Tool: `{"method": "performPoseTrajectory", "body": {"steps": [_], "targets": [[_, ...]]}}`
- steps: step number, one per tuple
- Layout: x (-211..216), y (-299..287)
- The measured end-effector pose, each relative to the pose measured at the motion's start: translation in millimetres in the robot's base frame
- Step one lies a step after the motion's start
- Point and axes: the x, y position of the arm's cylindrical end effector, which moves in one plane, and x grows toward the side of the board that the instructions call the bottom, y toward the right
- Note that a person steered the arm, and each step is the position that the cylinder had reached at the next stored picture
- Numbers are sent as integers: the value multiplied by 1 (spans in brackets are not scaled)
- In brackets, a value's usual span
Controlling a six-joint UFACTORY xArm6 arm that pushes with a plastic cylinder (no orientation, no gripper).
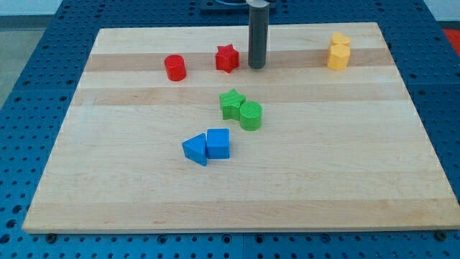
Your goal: Push the red star into the red circle
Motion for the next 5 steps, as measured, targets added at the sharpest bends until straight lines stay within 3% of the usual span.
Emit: {"method": "performPoseTrajectory", "body": {"steps": [3,5], "targets": [[-9,-90],[-8,-112]]}}
